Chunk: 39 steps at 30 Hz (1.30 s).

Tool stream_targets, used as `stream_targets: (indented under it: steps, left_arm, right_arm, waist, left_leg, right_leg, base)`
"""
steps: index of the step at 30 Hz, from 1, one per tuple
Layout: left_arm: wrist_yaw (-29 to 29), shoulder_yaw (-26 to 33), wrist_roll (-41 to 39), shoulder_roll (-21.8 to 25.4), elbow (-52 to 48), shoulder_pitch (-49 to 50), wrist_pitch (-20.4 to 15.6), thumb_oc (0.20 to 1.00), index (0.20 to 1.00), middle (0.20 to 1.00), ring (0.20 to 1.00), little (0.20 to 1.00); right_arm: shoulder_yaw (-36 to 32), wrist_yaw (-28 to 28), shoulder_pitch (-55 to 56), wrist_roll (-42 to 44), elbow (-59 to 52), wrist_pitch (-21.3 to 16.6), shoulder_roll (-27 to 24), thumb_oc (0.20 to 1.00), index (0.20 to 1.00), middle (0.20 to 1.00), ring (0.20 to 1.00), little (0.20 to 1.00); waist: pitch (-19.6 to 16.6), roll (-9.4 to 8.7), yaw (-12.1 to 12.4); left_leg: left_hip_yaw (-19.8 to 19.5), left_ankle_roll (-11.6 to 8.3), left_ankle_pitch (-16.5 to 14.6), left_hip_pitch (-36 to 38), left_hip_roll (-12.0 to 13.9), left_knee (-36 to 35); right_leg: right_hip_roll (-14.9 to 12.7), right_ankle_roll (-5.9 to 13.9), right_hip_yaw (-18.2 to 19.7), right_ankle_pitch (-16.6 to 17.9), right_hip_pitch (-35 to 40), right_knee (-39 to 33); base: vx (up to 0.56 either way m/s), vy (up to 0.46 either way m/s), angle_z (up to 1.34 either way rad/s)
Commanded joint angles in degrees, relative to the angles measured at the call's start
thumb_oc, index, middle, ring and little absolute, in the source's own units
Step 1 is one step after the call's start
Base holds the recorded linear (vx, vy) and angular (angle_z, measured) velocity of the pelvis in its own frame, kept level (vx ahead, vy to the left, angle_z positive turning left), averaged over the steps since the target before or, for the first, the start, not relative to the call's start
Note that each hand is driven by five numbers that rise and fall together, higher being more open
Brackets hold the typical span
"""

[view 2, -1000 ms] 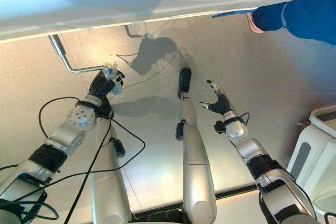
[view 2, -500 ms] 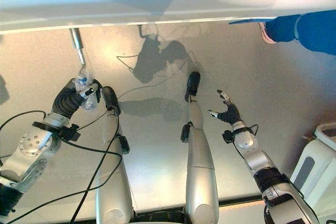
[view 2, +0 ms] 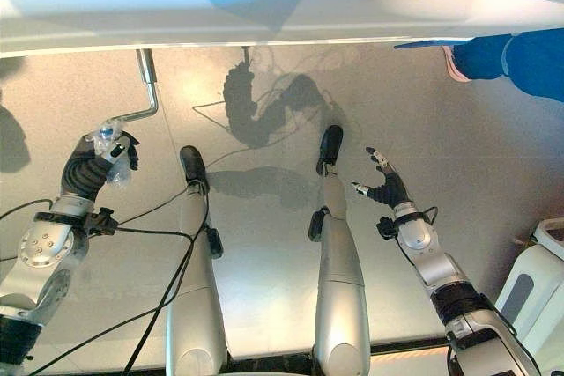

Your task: Raise the hospital bed

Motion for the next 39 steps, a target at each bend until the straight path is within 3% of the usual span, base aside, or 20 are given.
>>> stream_targets:
  steps: [1,10,16,21,27,34,39]
  left_arm:
    - [4.4,-1.2,4.7,0.0,5.8,-6.0,-0.5,0.200,0.200,0.200,0.200,0.200]
    - [9.7,-11.0,7.0,-5.7,24.6,-26.1,2.4,0.200,0.200,0.200,0.200,0.200]
    - [11.0,-15.4,6.8,-8.1,32.1,-33.5,4.4,0.200,0.200,0.200,0.200,0.200]
    - [10.9,-20.3,11.9,-9.7,39.4,-39.1,6.9,0.200,0.200,0.200,0.200,0.200]
    - [10.1,-23.2,13.6,-12.1,38.6,-39.8,6.9,0.200,0.200,0.200,0.200,0.200]
    - [8.8,-26.7,13.6,-13.0,23.8,-37.4,4.8,0.200,0.200,0.200,0.200,0.200]
    - [6.1,-24.7,6.5,-9.9,6.6,-31.4,1.4,0.200,0.200,0.200,0.200,0.200]
  right_arm:
    - [-0.2,-0.5,-0.3,1.3,-1.4,-1.8,-0.5,1.000,1.000,1.000,1.000,1.000]
    - [3.4,-3.1,-5.5,0.8,0.0,-1.0,1.3,1.000,1.000,1.000,1.000,1.000]
    - [5.7,-4.1,-7.5,1.5,0.8,-0.4,2.0,1.000,1.000,1.000,1.000,1.000]
    - [8.4,-4.0,-8.6,2.8,0.7,-0.4,2.3,1.000,1.000,1.000,1.000,1.000]
    - [9.8,-3.9,-9.7,3.2,1.7,-0.4,2.7,1.000,1.000,1.000,1.000,1.000]
    - [9.1,-4.3,-9.8,2.9,1.7,-0.1,2.5,1.000,1.000,1.000,1.000,1.000]
    - [6.6,-4.8,-7.8,2.1,0.8,0.2,1.3,1.000,1.000,1.000,1.000,1.000]
  waist:
    - [-0.7,-1.30,-2.6]
    - [-0.7,-3.99,-4.9]
    - [-0.7,-5.32,-6.1]
    - [-0.7,-6.68,-7.3]
    - [-0.7,-7.10,-7.6]
    - [-0.7,-6.15,-7.4]
    - [-0.7,-4.38,-6.5]
  left_leg:
    - [0.1,5.22,-0.9,-3.2,-2.3,1.9]
    - [0.3,5.21,-0.7,-3.7,-1.7,1.6]
    - [0.2,5.28,-0.6,-4.0,-1.3,1.6]
    - [0.4,5.14,-0.2,-3.7,-0.7,1.2]
    - [0.7,5.14,-0.1,-3.5,-0.5,0.9]
    - [0.7,5.25,-0.4,-3.4,-0.8,0.9]
    - [0.5,5.42,-0.7,-3.7,-1.5,0.8]
  right_leg:
    - [1.2,4.31,-0.1,-8.5,2.9,4.2]
    - [1.8,4.16,0.2,-8.3,1.9,3.9]
    - [2.1,4.14,0.5,-8.3,1.4,4.0]
    - [2.7,4.07,1.0,-8.1,0.9,4.1]
    - [3.0,4.00,1.4,-8.2,0.5,4.2]
    - [2.9,4.07,1.4,-8.2,0.4,4.1]
    - [2.6,4.19,1.2,-8.3,0.4,4.1]
  base:
    - [0.00,0.000,0.00]
    - [0.00,0.013,0.04]
    - [0.00,0.000,0.00]
    - [0.00,-0.013,-0.02]
    - [0.00,-0.028,-0.08]
    - [0.00,-0.004,-0.02]
    - [0.00,0.000,0.00]
